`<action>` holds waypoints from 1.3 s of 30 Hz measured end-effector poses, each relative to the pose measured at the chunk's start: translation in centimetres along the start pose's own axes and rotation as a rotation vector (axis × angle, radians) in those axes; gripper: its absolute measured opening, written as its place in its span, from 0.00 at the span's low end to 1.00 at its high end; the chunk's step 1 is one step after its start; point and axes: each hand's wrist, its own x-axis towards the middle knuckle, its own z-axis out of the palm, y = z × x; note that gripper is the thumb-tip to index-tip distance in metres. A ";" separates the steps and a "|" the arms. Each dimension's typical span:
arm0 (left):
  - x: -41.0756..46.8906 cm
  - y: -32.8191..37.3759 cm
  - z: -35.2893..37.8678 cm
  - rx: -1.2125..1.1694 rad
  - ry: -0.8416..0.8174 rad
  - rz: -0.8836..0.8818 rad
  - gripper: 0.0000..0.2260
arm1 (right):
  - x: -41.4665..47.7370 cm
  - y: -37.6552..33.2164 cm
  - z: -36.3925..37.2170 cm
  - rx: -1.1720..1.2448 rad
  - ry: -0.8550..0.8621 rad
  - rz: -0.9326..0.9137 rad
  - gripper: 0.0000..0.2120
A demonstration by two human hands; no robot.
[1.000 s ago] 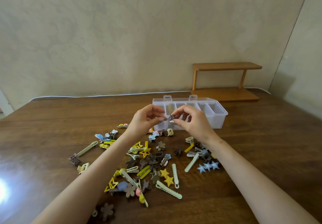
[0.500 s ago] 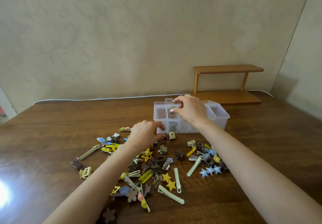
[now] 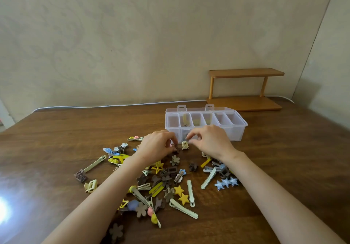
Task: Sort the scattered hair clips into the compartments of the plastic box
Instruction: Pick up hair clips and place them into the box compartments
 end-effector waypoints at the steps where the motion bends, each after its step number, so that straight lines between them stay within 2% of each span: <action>1: -0.1 -0.1 -0.1 -0.006 -0.002 0.000 0.07 | 0.0 -0.1 0.2 -0.054 -0.015 -0.015 0.09; 6: -0.3 -0.7 -0.5 -0.046 -0.024 -0.019 0.06 | 0.2 -0.1 1.6 -0.155 0.001 -0.049 0.17; 12: -0.3 -0.9 -0.4 -0.048 -0.038 -0.045 0.05 | 0.2 -0.4 2.0 -0.134 0.019 -0.064 0.11; 15: -0.3 -0.9 -0.2 -0.065 -0.052 -0.060 0.06 | 0.1 -0.2 1.7 -0.038 -0.046 -0.023 0.07; 21: -0.2 -0.9 -0.2 -0.089 -0.087 -0.055 0.10 | -0.1 0.5 0.7 0.269 -0.125 0.116 0.10; 27: -0.2 -0.8 0.0 -0.070 -0.089 -0.019 0.07 | 0.1 0.9 0.7 0.344 -0.130 0.126 0.09; 33: -0.3 -0.3 -0.6 -0.139 0.015 -0.016 0.07 | 0.0 0.9 0.1 0.411 -0.119 0.117 0.08; 39: 1.8 0.8 -2.2 -0.215 0.261 0.001 0.06 | -0.1 1.3 -1.6 0.535 -0.057 0.122 0.08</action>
